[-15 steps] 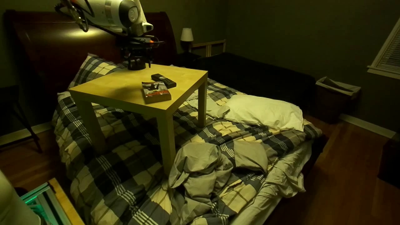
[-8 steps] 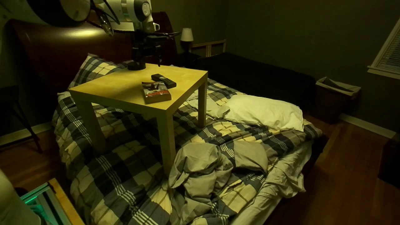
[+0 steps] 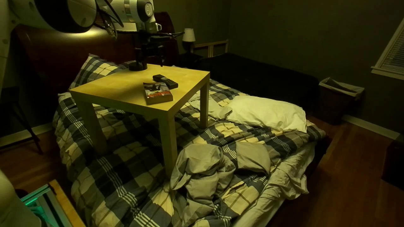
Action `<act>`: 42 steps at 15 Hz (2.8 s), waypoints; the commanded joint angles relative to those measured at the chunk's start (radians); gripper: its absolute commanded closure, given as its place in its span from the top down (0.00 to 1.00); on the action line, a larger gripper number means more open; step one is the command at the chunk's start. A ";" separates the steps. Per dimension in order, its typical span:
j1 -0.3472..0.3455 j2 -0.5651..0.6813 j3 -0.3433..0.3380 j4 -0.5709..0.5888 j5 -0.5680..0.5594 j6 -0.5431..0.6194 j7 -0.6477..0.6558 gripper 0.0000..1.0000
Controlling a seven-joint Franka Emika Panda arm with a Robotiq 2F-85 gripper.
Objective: Lift the remote, spin it and put it back on the table
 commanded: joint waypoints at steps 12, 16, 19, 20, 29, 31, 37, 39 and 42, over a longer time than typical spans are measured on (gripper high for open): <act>0.002 0.088 -0.045 0.079 -0.066 0.006 -0.343 1.00; 0.015 0.120 -0.064 0.088 -0.084 0.023 -0.331 1.00; 0.009 0.134 -0.068 0.077 -0.096 0.065 -0.333 1.00; 0.009 0.139 -0.071 0.075 -0.100 0.086 -0.330 1.00; 0.014 0.164 -0.084 0.088 -0.081 0.069 -0.312 0.52; 0.016 0.162 -0.081 0.094 -0.072 0.052 -0.299 0.37; 0.025 0.160 -0.073 0.187 0.011 -0.109 -0.125 0.28; 0.029 0.162 -0.076 0.248 0.031 -0.173 -0.030 0.28; 0.031 0.173 -0.080 0.323 0.058 -0.199 0.113 0.28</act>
